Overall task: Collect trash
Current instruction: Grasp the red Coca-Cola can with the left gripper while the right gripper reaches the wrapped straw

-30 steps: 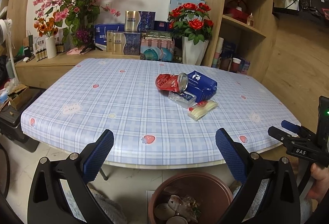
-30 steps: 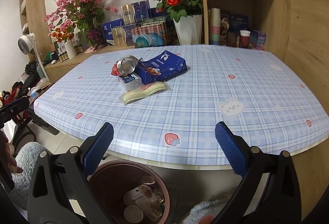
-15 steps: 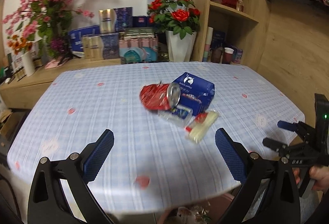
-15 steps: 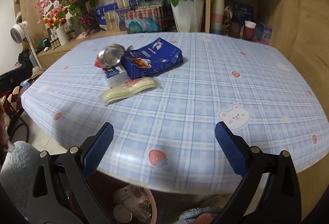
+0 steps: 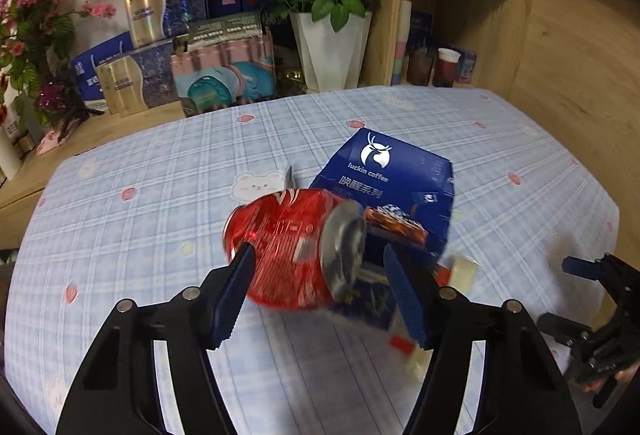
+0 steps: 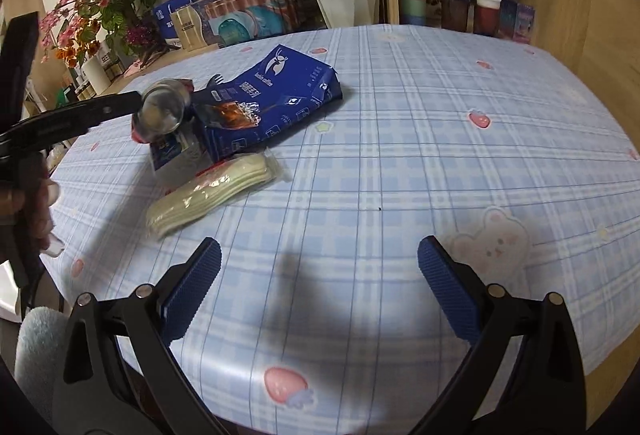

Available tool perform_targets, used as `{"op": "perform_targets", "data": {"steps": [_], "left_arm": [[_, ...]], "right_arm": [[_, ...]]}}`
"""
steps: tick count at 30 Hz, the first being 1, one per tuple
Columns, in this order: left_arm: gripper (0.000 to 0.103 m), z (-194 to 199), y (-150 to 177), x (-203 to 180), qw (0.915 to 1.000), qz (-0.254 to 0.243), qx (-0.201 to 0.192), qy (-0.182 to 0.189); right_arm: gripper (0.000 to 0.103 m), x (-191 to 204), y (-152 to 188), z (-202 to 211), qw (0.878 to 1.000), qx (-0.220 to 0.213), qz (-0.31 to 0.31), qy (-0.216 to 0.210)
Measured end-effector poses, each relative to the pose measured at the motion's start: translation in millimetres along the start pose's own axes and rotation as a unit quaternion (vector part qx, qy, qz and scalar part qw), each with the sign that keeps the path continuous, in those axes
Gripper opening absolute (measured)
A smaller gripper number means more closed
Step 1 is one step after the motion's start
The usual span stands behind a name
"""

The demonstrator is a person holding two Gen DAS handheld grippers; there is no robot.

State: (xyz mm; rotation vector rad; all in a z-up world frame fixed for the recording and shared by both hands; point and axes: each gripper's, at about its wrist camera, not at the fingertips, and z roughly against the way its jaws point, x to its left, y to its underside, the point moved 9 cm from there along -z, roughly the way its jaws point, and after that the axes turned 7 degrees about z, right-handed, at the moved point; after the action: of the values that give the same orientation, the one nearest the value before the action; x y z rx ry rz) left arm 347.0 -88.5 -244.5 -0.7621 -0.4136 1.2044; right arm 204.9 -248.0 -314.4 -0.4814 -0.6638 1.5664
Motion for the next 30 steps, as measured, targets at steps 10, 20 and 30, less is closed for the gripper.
{"op": "perform_targets", "data": {"steps": [10,20,30], "left_arm": [[0.017,-15.6,-4.0,8.8,0.9999,0.016,0.003,0.005],[0.016,51.6,7.0,40.4,0.9972,0.059,-0.046,-0.003],[0.016,110.3,43.9,66.7,0.9917,0.101,-0.076,-0.024]], "right_arm": [[0.097,6.9,-7.2,-14.6,1.0,0.011,-0.009,-0.012],[0.097,39.1,-24.8,-30.3,0.999,0.023,-0.015,-0.025],[0.097,71.9,-44.8,-79.4,0.997,0.08,0.0,0.022]]}}
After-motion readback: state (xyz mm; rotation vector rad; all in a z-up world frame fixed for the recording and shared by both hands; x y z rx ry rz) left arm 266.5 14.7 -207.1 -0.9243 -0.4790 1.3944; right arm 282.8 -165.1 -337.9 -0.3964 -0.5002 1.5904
